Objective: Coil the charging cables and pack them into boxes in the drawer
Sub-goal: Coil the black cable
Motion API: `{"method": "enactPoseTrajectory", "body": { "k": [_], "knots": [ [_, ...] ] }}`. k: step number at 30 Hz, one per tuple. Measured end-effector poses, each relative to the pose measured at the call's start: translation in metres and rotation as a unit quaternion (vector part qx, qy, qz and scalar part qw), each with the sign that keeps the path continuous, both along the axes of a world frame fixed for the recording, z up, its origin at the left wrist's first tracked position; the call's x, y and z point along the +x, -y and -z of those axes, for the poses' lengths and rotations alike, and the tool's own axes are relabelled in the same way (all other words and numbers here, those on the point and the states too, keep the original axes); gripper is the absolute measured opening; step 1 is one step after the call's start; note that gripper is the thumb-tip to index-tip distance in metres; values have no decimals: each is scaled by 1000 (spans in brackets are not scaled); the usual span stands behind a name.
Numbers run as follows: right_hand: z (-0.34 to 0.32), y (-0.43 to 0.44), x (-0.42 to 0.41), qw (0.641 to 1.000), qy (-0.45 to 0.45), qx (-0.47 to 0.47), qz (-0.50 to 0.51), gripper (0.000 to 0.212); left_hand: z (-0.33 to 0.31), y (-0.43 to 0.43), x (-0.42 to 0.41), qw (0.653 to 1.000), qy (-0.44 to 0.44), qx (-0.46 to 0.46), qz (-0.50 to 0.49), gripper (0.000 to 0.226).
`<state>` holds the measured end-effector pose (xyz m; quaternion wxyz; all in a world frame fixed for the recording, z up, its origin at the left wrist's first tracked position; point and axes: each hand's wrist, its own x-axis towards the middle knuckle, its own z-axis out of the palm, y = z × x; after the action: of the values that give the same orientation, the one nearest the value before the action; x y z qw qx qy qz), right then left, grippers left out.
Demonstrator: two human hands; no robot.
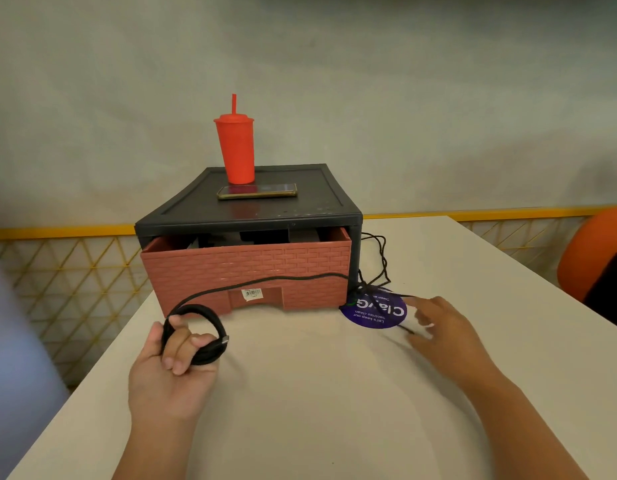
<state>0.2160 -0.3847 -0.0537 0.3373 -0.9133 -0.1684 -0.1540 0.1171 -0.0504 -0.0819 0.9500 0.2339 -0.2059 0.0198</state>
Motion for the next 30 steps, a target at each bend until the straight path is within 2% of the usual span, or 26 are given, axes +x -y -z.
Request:
{"method": "enactPoseTrajectory", "body": {
  "k": [2,4,6,7,8,10,12,14,15,16,17,18,21,24,25,27,29,30],
  "knots": [
    [-7,8,0,996,26,67,46,23,-7,-3,-3,998,-20,-43,-46,35],
    [-11,15,1,979,19,183,86,14,-16,-6,-6,975,-107,-142,-134,19],
    [-14,23,4,934,12,335,123,12,-22,-4,-10,931,-183,-180,-258,34],
    [-13,28,6,895,6,423,141,15,-25,-2,-10,921,-194,-192,-278,42],
    [-12,34,8,840,-12,518,159,19,-25,-2,-9,914,-206,-206,-284,46],
    [-8,46,12,693,-57,691,199,24,-24,-5,-8,906,-225,-226,-278,47],
    [-4,54,13,565,-90,786,235,28,-21,-9,-10,902,-227,-242,-276,46],
    [-4,58,12,481,-92,841,231,34,-19,-12,-9,893,-225,-270,-281,45],
    [-5,59,11,456,-83,859,217,34,-19,-14,-9,890,-224,-279,-282,46],
    [-8,58,9,452,-73,865,206,33,-18,-15,-9,888,-226,-284,-284,48],
    [-10,56,9,470,-69,856,204,33,-18,-16,-9,886,-230,-282,-288,49],
    [-11,54,9,511,-73,829,213,32,-19,-15,-9,885,-237,-274,-293,49],
    [-11,45,15,697,-90,661,263,22,-23,-7,-9,887,-249,-246,-301,43],
    [-3,41,18,829,-47,444,338,35,-24,2,-6,896,-257,-201,-301,39],
    [-3,41,16,858,-16,367,358,43,-25,5,-6,900,-259,-185,-298,40],
    [-8,34,10,893,75,265,357,57,-27,12,-5,908,-260,-163,-285,43],
    [-19,19,-1,906,197,194,321,69,-28,19,-3,916,-259,-149,-267,43],
    [-24,11,-7,907,256,158,295,73,-29,22,-2,922,-256,-135,-257,36]
  ]
}}
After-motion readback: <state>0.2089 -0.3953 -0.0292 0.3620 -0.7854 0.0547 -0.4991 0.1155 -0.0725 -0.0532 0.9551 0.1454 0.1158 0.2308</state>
